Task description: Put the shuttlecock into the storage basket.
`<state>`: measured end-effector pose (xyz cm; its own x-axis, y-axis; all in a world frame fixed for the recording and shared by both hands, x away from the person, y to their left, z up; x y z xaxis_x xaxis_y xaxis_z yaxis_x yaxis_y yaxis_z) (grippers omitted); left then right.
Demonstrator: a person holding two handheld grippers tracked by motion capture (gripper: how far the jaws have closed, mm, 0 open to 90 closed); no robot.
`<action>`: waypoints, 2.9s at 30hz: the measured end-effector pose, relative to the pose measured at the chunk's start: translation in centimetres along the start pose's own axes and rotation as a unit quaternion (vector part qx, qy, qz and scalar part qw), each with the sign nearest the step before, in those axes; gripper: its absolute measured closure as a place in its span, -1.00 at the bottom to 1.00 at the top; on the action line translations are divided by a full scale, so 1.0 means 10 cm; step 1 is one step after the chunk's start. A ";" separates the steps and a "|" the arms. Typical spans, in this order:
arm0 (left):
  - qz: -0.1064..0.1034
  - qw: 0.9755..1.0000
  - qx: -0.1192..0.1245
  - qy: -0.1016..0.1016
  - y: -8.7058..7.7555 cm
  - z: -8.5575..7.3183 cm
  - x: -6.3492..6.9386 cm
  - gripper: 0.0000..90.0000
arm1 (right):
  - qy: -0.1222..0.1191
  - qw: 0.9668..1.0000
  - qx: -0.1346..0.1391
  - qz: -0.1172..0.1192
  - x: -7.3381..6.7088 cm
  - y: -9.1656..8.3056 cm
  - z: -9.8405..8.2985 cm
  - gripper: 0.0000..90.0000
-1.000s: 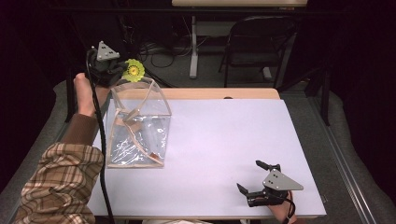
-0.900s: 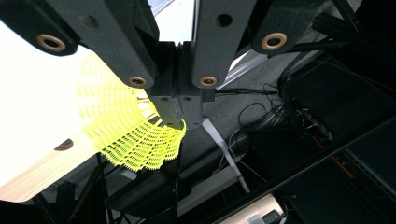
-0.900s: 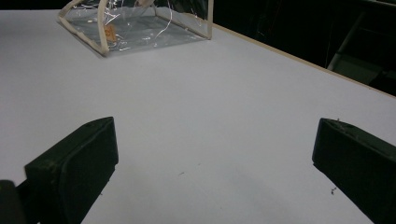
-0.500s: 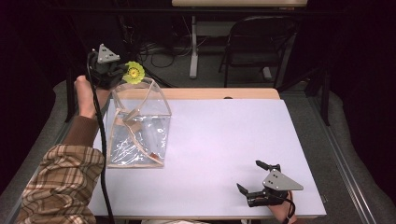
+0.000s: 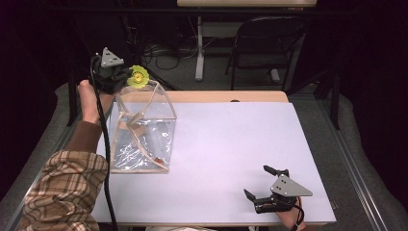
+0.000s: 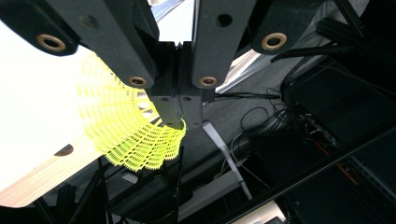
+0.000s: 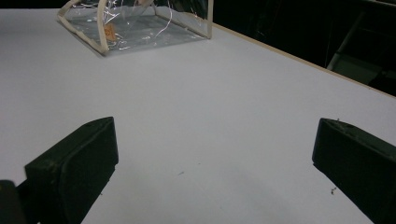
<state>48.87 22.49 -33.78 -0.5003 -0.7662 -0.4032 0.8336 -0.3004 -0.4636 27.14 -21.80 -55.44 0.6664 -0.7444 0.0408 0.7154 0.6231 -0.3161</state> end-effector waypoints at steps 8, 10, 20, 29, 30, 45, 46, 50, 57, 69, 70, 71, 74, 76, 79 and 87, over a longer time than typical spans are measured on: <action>0.000 1.000 -0.003 -0.002 0.02 -0.04 0.00 1.00 | -0.001 1.000 0.000 0.000 0.00 0.00 0.00 -1.00; -0.001 1.000 -0.005 -0.002 0.03 -0.05 0.00 1.00 | 0.001 1.000 -0.001 0.000 0.00 0.00 0.00 -1.00; -0.001 1.000 -0.010 -0.006 0.07 -0.11 0.00 1.00 | 0.000 1.000 0.000 0.000 0.00 0.00 0.00 -1.00; -0.003 1.000 -0.015 -0.009 0.11 -0.15 0.01 1.00 | 0.000 1.000 0.000 0.000 0.00 0.00 0.00 -1.00; -0.004 1.000 -0.017 -0.009 0.11 -0.16 0.01 1.00 | 0.000 1.000 0.000 0.000 0.00 0.00 0.00 -1.00; -0.009 0.999 -0.025 -0.019 0.20 -0.30 0.04 1.00 | 0.001 1.000 0.000 0.000 0.00 0.01 0.00 -1.00; -0.010 0.999 -0.026 -0.021 0.21 -0.31 0.04 1.00 | 0.000 1.000 -0.002 0.000 0.00 0.00 0.00 -1.00; -0.011 0.999 -0.030 -0.022 0.24 -0.34 0.05 1.00 | 0.000 1.000 -0.001 0.000 0.00 0.00 0.00 -1.00; -0.012 0.999 -0.033 -0.025 0.28 -0.36 0.05 1.00 | 0.000 1.000 0.000 0.000 0.00 0.00 0.00 -1.00; -0.017 0.999 -0.039 -0.029 0.35 -0.41 0.06 1.00 | 0.000 1.000 -0.001 0.000 0.00 0.00 0.00 -1.00; -0.017 0.999 -0.040 -0.029 0.35 -0.42 0.07 1.00 | -0.001 1.000 0.000 0.000 0.00 0.00 0.00 -1.00; -0.017 0.999 -0.042 -0.028 0.36 -0.42 0.07 1.00 | -0.001 1.000 0.000 0.000 0.00 0.00 0.00 -1.00; -0.018 0.998 -0.045 -0.029 0.38 -0.44 0.07 1.00 | 0.000 1.000 -0.001 0.000 0.00 0.00 0.00 -1.00; -0.018 0.998 -0.046 -0.031 0.39 -0.45 0.07 1.00 | 0.000 1.000 -0.001 0.000 0.00 0.00 0.00 -1.00; -0.018 0.998 -0.047 -0.032 0.40 -0.46 0.06 1.00 | 0.000 1.000 -0.001 0.000 0.00 0.00 0.00 -1.00; -0.022 0.998 -0.053 -0.038 0.45 -0.51 0.07 1.00 | 0.001 1.000 -0.002 0.000 0.00 0.00 0.00 -1.00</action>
<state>51.11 23.53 -40.21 -0.5128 -0.7959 -0.3217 0.7803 -0.2760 -0.5611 27.14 -21.80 -55.48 0.6664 -0.7446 0.0384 0.7140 0.6224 -0.3208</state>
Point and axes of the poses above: each handheld gripper's, and its own axes: y roughly forward along the jaws, z roughly out of its top, x roughly to its right, the point moved 4 cm from there along y, roughly forward along the jaws, and after that the axes turned 6 degrees about y, right-handed, at the moved point
